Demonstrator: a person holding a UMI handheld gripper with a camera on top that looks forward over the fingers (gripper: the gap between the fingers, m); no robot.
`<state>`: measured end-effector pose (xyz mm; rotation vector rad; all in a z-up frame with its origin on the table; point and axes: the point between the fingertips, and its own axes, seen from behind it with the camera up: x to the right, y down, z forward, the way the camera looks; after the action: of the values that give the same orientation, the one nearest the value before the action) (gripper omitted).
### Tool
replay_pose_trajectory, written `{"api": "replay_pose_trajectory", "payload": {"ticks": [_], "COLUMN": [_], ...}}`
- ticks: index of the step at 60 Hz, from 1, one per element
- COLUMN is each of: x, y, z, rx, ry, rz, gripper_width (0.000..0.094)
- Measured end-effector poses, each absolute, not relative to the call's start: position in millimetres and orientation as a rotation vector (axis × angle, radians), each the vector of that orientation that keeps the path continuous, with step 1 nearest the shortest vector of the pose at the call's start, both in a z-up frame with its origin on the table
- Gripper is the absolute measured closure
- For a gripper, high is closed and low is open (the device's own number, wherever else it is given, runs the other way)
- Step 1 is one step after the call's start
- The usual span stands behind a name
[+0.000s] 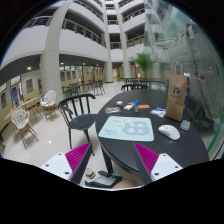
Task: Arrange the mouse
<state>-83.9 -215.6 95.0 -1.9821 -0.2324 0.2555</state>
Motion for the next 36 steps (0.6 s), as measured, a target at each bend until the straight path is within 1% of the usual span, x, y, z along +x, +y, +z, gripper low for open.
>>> {"api": "replay_pose_trajectory", "payload": {"ticks": [5,10,11,15,16,22,28,36], "x": [-65.5,-25.3,-24.8,23.4,23.3,99.3,137.3,173.2], "y": [-212.7,-191.4,-191.4,-170.6,-171.6,-131.9,-96.2,-59.6], "z": [88.4,73.4,76.3,64.8,69.2,49.6,36.0,4.6], "rx": [-1.991,-1.990,-1.992,-1.988,-1.994,-2.036,-2.063,-2.132], "ry": [-0.222,-0.211,-0.206,-0.176,-0.160,-0.089,-0.101,-0.113], "rz": [0.225,0.172,0.156,0.090,0.068,-0.008,-0.066,-0.104], "gripper_width": [0.0092,0.0090,0.0089,0.0091,0.0090,0.0097,0.0094,0.0093]}}
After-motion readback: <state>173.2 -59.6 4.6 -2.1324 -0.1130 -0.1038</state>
